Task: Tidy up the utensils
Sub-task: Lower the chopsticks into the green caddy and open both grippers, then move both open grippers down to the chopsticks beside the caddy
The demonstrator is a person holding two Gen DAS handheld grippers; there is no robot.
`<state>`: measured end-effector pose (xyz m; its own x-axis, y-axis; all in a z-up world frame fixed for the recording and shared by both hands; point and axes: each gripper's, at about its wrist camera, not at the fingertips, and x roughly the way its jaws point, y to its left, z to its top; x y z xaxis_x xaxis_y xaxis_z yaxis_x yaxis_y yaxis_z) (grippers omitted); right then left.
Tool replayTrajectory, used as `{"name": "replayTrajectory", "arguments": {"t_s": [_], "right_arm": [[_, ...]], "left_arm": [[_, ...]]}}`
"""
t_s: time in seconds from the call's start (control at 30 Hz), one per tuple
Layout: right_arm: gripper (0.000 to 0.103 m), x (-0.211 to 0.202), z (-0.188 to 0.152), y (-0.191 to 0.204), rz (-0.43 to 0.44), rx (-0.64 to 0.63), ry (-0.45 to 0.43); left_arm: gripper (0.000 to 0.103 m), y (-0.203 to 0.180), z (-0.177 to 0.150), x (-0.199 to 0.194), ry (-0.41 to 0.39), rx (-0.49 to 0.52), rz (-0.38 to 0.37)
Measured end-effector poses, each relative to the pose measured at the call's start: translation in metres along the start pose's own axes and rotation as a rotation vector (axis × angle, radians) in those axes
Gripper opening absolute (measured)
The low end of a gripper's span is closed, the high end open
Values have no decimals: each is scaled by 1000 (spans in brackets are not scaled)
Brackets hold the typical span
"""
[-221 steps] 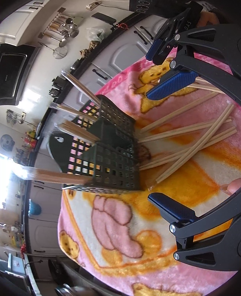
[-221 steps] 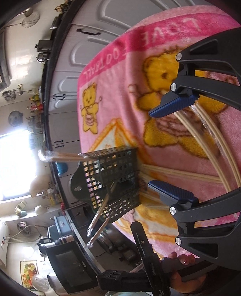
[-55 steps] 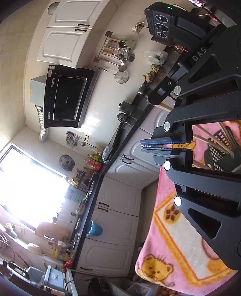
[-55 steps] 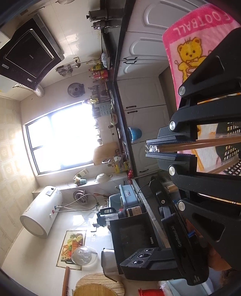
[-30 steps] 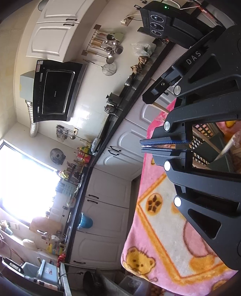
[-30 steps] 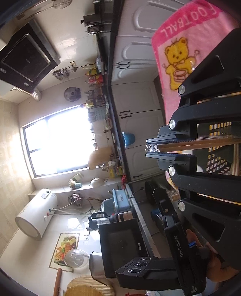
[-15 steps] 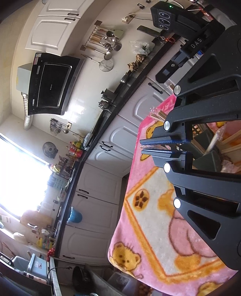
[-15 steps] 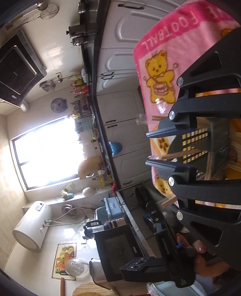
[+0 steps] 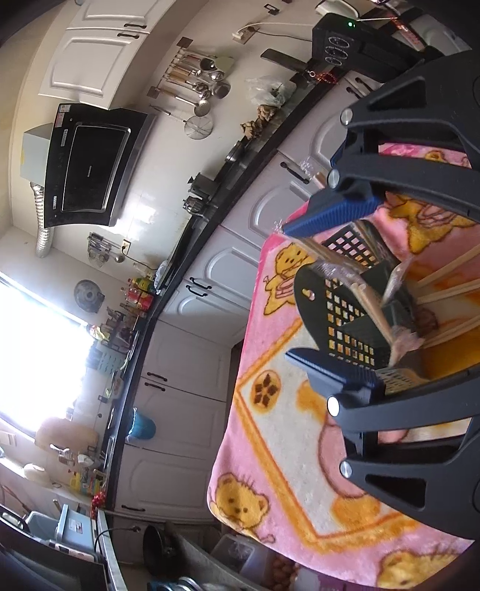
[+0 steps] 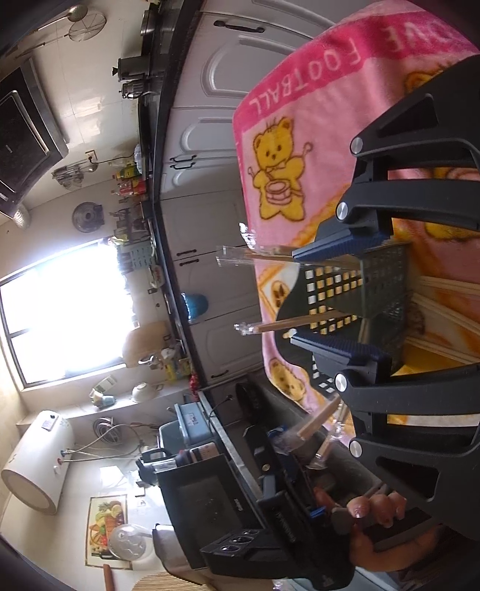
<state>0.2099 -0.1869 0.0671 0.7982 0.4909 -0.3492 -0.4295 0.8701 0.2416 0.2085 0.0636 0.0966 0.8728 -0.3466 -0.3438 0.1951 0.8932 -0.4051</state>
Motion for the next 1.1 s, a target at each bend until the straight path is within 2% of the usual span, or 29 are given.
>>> {"name": "replayTrajectory", "arguments": {"t_s": [0.2,0.3,0.7,1.1], "right_arm": [[46,-5,-5,1,-1,-11,19],[48,-10,-8,2,0,-15,24],[50,-23,-16,2,-12,-30,52],[51,-27,-27,7,-10,-64,91]], "left_arm": [[84,-8,-2,-13,-4,21,-6],[91,-10,-3,-20,-7,18,-12],[92,-16,-20,-37,16,38,-7],[92,-5,-44,-39,58,6,23]]}}
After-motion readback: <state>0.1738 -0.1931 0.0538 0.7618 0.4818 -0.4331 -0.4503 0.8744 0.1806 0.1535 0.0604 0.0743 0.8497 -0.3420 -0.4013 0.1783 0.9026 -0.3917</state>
